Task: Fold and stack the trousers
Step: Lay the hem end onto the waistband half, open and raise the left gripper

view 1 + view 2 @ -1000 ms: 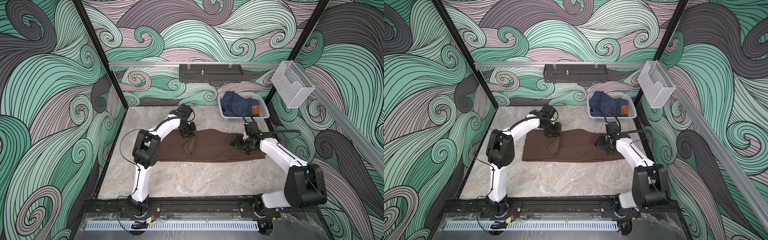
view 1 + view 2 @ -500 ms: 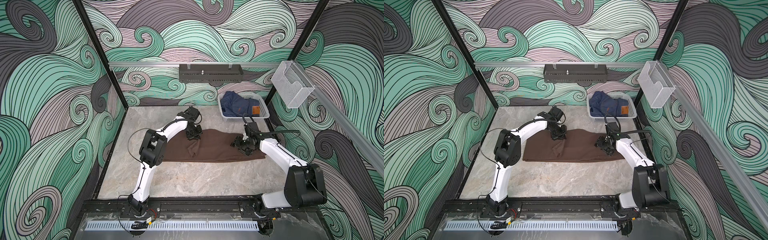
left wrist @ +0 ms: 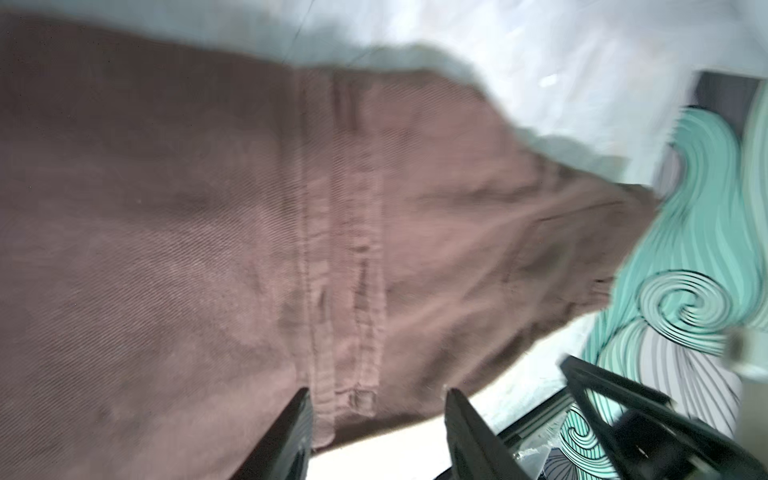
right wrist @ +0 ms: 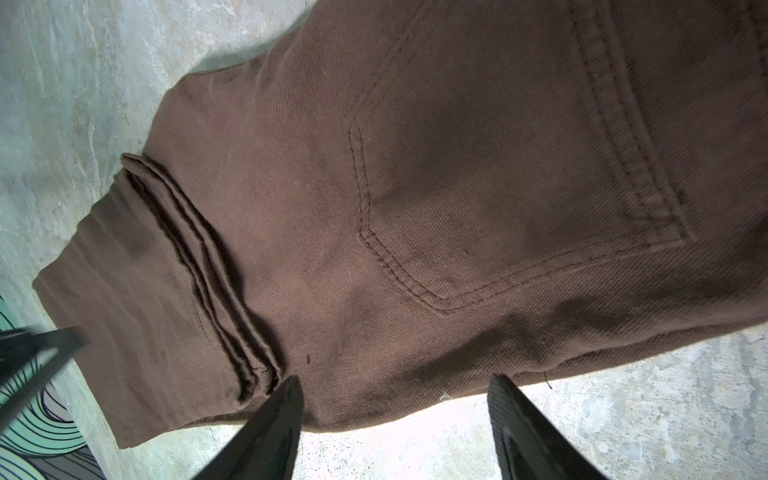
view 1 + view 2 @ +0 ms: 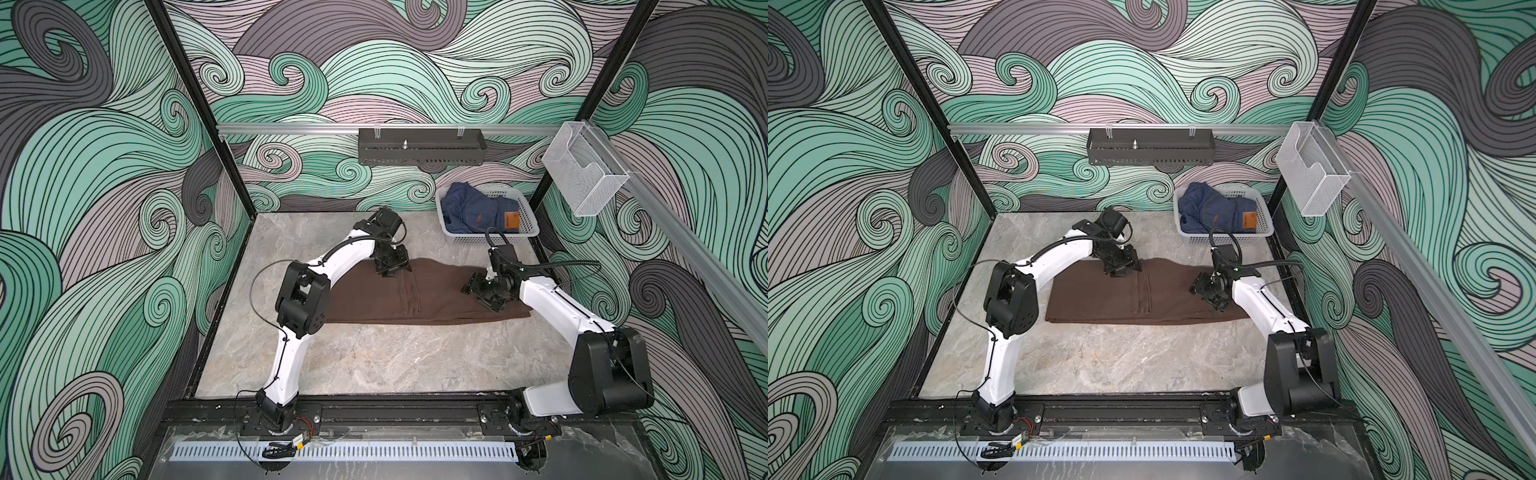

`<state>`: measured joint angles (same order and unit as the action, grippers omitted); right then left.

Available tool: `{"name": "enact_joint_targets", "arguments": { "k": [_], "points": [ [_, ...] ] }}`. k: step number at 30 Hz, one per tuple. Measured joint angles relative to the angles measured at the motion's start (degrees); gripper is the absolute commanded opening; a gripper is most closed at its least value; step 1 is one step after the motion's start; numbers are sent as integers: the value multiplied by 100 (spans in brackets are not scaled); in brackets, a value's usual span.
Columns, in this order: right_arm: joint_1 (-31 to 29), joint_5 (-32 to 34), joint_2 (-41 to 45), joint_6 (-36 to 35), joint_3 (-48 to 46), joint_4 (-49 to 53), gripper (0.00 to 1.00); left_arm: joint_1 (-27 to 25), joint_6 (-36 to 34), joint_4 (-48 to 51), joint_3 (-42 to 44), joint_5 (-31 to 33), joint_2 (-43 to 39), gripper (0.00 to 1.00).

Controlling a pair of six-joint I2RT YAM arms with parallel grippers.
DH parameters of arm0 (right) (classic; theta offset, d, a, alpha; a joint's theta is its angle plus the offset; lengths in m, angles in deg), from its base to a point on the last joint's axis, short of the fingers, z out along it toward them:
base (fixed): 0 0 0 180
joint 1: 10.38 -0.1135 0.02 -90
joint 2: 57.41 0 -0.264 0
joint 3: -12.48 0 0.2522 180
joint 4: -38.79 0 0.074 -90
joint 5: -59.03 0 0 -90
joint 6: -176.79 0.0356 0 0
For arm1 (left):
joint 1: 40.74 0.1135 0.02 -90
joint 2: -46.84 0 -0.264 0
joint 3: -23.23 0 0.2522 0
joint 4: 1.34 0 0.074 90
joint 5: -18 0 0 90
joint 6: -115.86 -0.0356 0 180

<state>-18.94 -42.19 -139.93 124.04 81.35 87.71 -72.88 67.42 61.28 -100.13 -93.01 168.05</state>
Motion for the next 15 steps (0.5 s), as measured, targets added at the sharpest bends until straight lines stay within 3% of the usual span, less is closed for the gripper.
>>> {"name": "enact_joint_targets", "arguments": {
  "k": [4,6,10,15],
  "points": [
    [-254,131,0,28,160,76,72,275,-153,-160,358,7,-977,58],
    [-461,201,-13,48,293,107,72,595,-219,-293,774,-7,-1484,64],
    [-868,310,-181,120,553,92,72,1631,-487,-422,1705,-131,-2111,71],
    [-1167,413,-452,234,654,111,72,2914,-1095,-326,2610,-387,-2166,72]
  ]
}}
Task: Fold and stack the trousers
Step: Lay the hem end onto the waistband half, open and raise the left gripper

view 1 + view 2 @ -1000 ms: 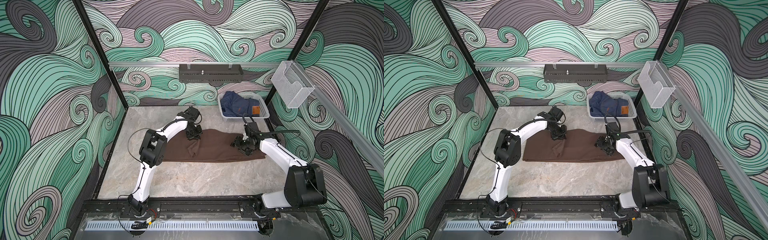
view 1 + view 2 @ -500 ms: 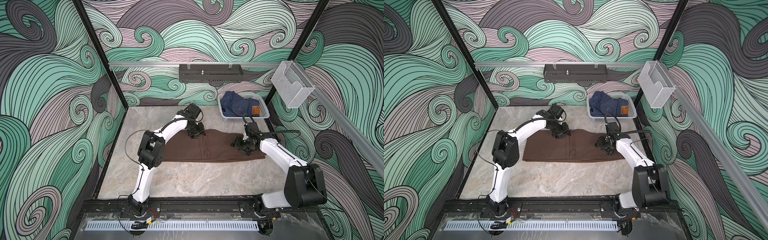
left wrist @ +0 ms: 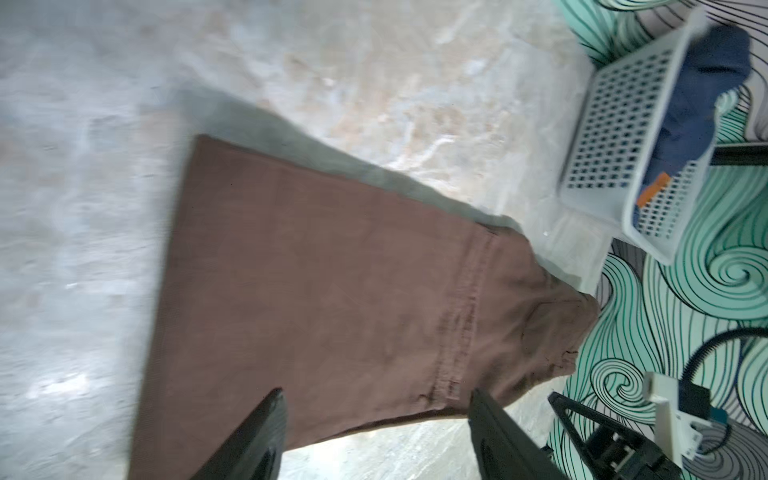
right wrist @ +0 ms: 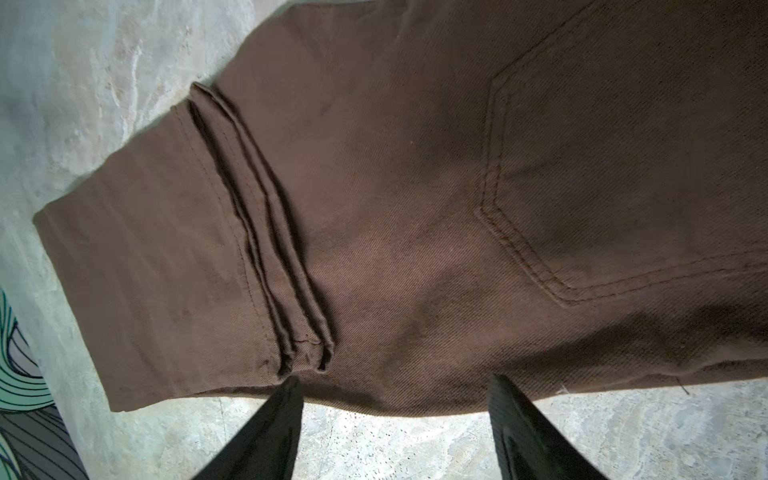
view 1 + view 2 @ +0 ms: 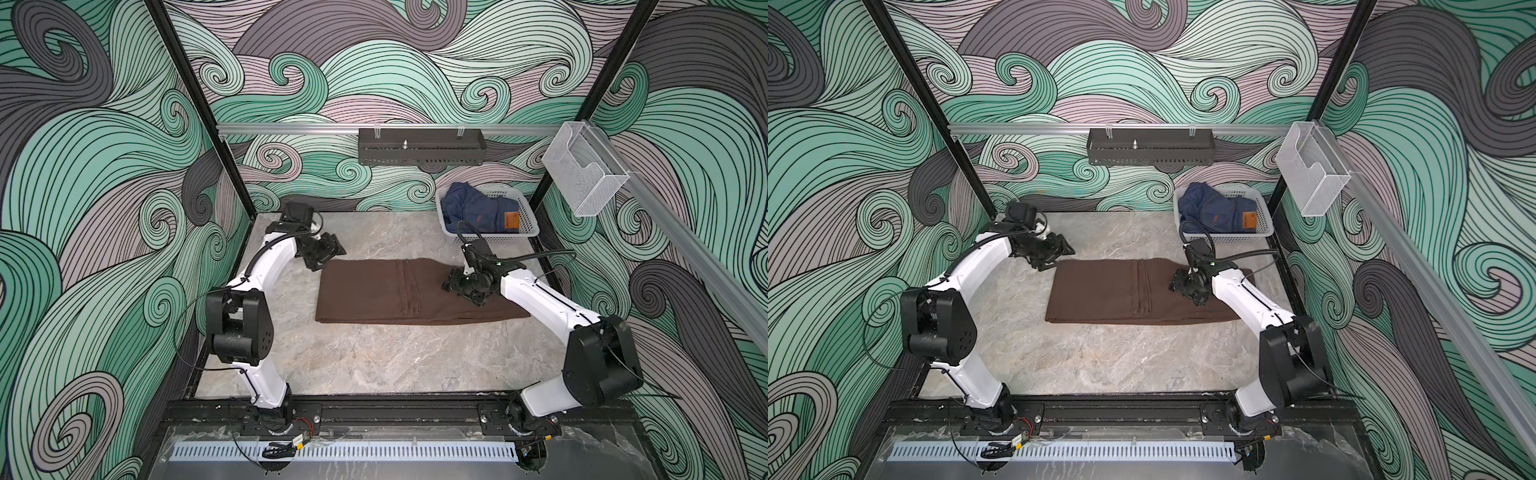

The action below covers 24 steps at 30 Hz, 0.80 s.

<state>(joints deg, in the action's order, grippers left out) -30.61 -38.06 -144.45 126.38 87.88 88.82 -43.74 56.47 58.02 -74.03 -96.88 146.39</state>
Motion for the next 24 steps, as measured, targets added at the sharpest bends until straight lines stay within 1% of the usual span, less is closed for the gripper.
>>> {"name": "enact_joint_targets", "arguments": {
  "k": [2,4,7,11,14,16,21,24],
  "points": [
    [-46,55,-66,9,24,4,72,391,-310,90,157,-184,7,71],
    [-57,109,-74,4,37,13,72,649,-586,146,181,-402,57,69],
    [-55,254,-72,-42,61,61,71,881,-968,205,181,-719,289,69],
    [35,352,-61,-168,63,136,71,988,-1329,400,181,-1032,802,69],
    [205,365,-13,-225,55,153,71,1047,-1491,575,181,-1117,1104,69],
    [313,365,39,-267,46,166,71,1073,-1569,664,181,-1145,1211,69],
    [494,299,157,-345,-57,120,71,1165,-1749,909,74,-1163,1443,65],
    [581,210,179,-389,-149,116,71,1204,-1836,1003,31,-1158,1631,65]
  ]
}}
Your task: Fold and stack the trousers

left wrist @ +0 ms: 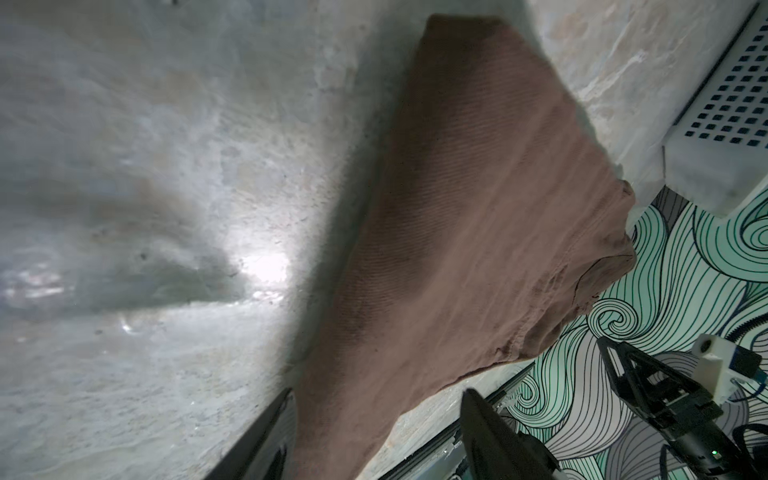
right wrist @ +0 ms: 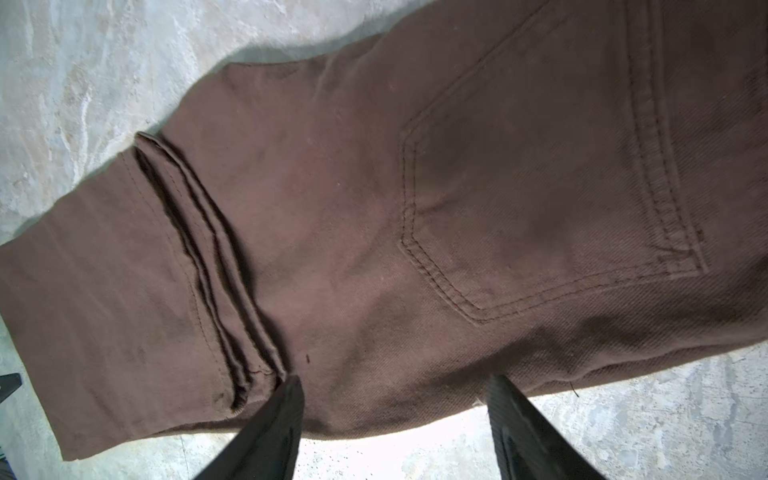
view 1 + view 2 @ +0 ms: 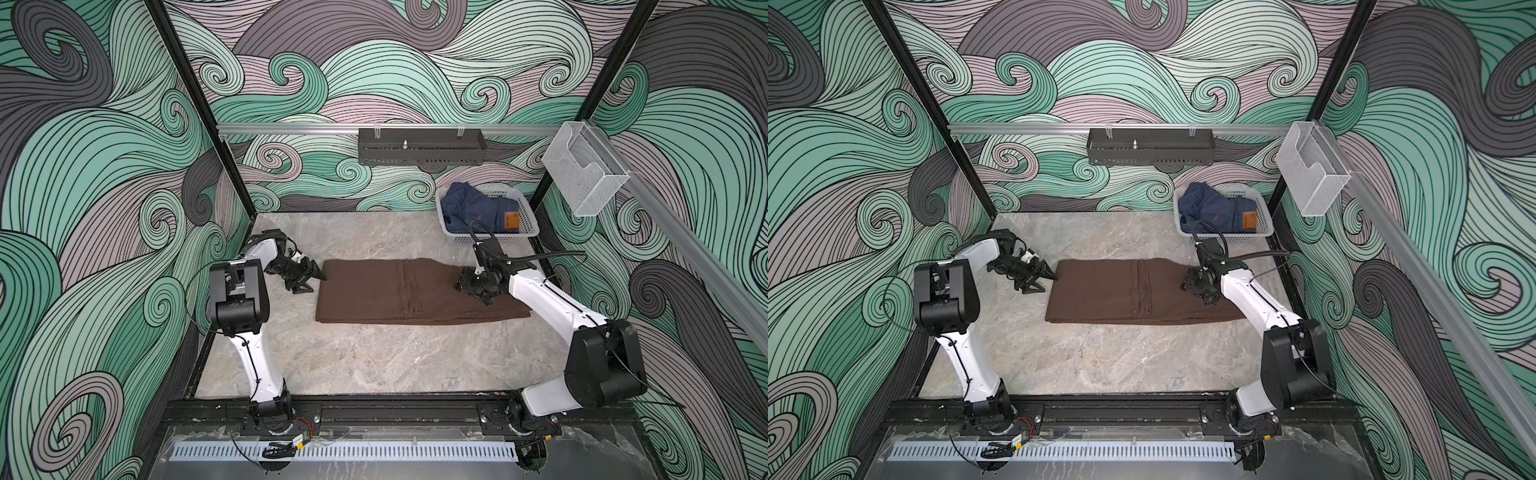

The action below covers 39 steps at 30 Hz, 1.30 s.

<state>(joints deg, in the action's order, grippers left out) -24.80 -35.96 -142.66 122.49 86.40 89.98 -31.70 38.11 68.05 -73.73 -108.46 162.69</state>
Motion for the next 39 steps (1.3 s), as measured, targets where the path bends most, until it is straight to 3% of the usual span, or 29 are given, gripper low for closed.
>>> {"name": "enact_joint_targets", "arguments": {
  "k": [4,9,17,34,39],
  "points": [
    [164,-116,37,-83,-114,-35,71,72,-101,131,-39,0,184,64],
    [348,-238,133,-151,-219,-57,71,269,-184,229,-199,-22,413,52],
    [415,-363,175,-240,-337,-153,71,470,-223,286,-295,-79,538,48],
    [435,-522,166,-247,-407,-267,71,-46,-227,297,-393,-249,863,49],
    [437,-533,166,-247,-407,-280,71,-190,-210,308,-483,-304,942,44]
  ]
}}
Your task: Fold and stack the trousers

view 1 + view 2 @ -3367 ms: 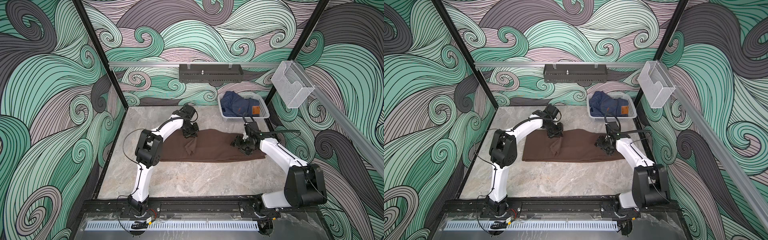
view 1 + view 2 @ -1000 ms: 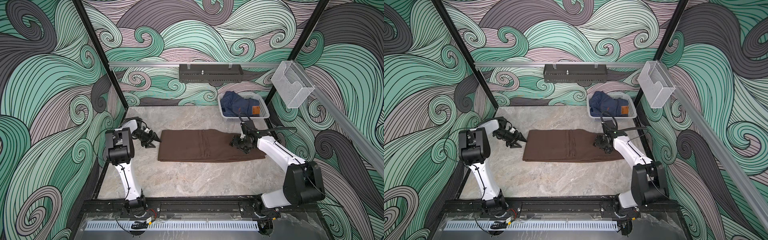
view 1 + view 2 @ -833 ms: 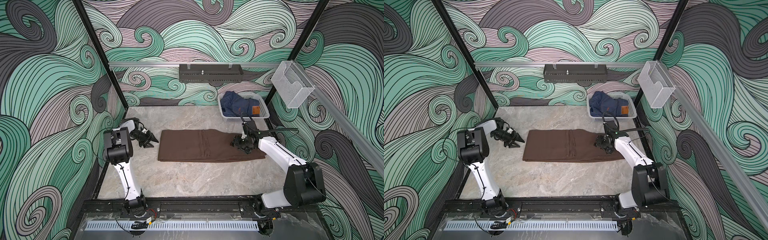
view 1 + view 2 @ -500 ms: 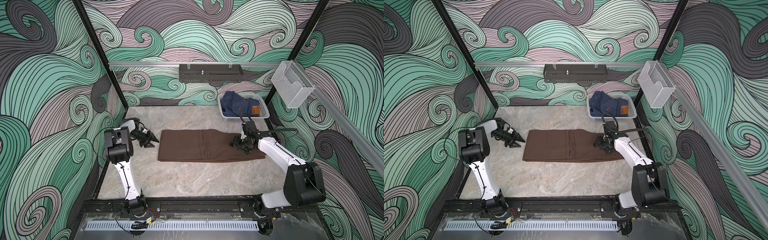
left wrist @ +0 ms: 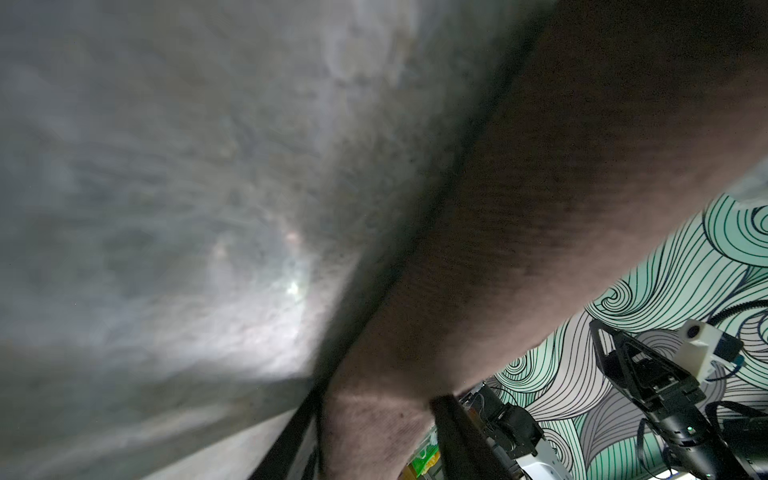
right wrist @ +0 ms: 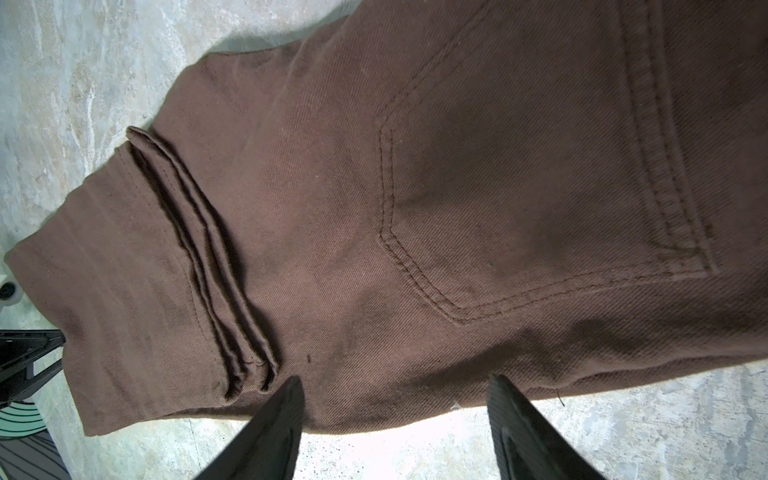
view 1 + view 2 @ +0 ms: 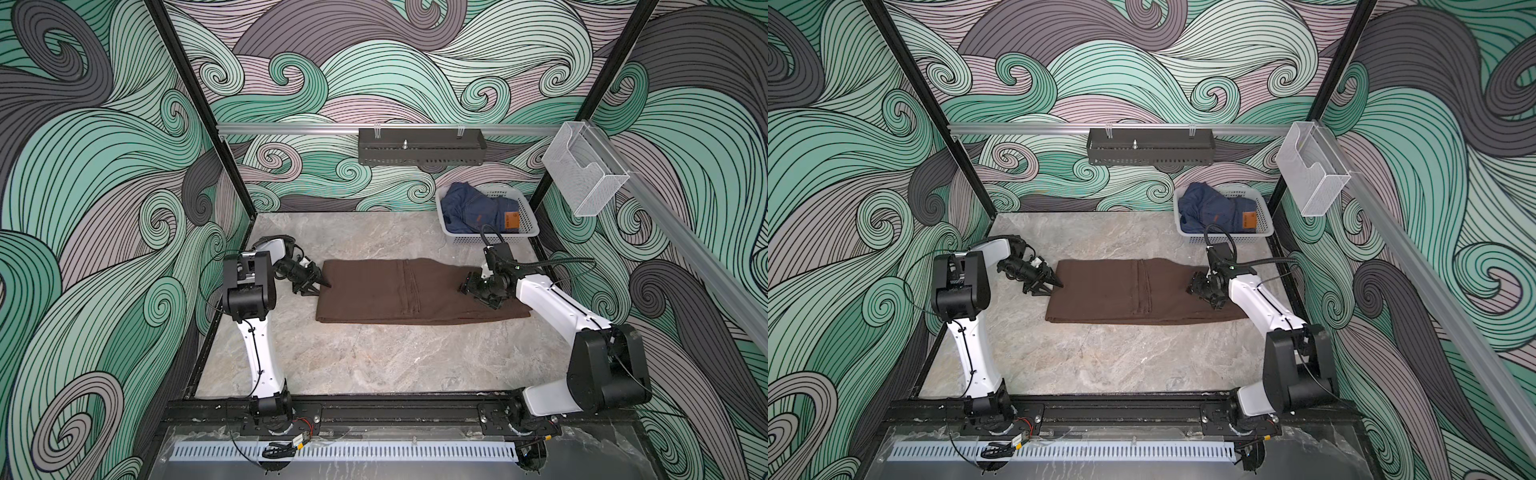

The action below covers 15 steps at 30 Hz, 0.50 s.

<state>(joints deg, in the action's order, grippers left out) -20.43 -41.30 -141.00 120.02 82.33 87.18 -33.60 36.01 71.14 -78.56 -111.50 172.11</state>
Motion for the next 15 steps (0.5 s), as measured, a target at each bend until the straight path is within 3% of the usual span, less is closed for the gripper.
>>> {"name": "enact_joint_targets", "arguments": {
  "k": [15],
  "points": [
    [0,-20,0,20,0,-9,71,-33,-17,57,-2,-59,98,24]
  ]
}}
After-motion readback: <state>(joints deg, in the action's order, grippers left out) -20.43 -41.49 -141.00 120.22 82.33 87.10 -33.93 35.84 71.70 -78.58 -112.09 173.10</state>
